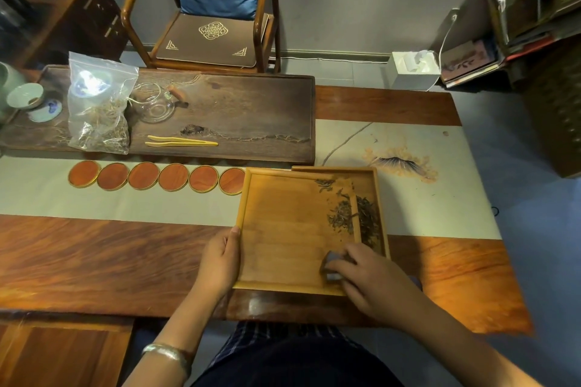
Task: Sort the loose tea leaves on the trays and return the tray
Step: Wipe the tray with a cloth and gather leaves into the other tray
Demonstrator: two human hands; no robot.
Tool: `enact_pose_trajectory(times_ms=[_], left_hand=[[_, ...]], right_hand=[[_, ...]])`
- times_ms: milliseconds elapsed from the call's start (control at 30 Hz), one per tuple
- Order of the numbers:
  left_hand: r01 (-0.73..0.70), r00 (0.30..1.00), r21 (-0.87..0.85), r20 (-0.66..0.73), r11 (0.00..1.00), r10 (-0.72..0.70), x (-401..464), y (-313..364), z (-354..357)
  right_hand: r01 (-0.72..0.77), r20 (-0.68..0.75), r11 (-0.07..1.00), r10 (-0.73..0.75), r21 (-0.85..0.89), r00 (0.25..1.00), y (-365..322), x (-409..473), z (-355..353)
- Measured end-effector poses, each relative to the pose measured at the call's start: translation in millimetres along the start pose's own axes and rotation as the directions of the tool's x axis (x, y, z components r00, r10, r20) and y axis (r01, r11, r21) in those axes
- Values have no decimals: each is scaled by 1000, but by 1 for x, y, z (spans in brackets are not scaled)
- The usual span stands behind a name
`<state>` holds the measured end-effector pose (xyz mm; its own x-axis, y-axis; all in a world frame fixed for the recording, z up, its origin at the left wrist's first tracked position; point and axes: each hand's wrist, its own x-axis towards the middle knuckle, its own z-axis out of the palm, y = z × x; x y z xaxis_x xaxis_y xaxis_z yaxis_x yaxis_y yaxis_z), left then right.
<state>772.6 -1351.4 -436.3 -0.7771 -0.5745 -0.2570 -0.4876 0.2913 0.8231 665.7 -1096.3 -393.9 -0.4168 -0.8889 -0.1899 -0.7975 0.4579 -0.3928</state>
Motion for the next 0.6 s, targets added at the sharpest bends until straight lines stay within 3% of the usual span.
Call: enact_pose_trajectory(times_ms=[400,600], left_hand=[[-39,998,-21,45,999,40,-7,-3,5],[-40,996,-45,82,998,44,-9,-6,5]], right_hand=[[-246,-184,968,234,-44,955,40,33,8],[-344,-217,938,343,33,914,60,52,9]])
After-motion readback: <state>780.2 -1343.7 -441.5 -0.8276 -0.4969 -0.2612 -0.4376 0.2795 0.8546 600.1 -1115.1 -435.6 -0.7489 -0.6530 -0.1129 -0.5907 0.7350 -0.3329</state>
